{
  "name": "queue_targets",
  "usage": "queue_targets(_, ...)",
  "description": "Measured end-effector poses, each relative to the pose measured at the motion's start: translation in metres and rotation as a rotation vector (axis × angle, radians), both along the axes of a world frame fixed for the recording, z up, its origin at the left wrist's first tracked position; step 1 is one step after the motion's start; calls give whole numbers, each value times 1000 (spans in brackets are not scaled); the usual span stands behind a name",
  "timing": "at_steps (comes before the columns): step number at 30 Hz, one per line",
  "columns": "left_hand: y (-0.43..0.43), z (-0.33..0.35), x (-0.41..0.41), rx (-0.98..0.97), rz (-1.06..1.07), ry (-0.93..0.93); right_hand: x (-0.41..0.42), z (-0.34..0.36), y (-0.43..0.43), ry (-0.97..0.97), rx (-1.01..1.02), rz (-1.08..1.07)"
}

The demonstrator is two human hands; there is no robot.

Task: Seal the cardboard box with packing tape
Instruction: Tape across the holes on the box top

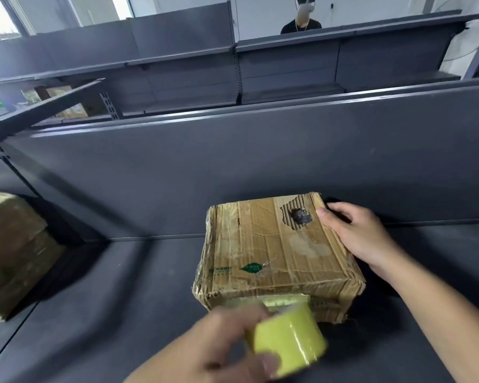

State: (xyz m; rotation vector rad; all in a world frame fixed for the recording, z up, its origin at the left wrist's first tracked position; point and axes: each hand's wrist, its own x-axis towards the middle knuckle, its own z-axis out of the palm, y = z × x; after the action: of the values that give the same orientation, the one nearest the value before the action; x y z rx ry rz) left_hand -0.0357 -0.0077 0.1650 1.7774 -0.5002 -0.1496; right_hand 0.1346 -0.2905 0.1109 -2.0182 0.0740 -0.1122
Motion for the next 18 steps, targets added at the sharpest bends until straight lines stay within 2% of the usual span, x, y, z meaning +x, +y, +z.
queue_targets(2,2,9,20,-57,-56,145,-7,9,2,-168,-55,-128)
queue_targets(5,-1,22,62,-153,115,58,-28,37,14,-380,9,-182)
queue_targets(7,-7,25,86,-205,136,8,-44,59,25,-320,184,-59)
queue_targets(9,-16,28,109,-211,173,-21,-55,74,36,-105,389,145)
queue_targets(11,-26,26,129,-150,218,-98,-56,77,42,85,501,269)
queue_targets(16,-41,1,146,18,294,-306,-46,63,53,74,512,163)
queue_targets(18,-41,-10,147,47,311,-360,-42,58,53,36,456,117)
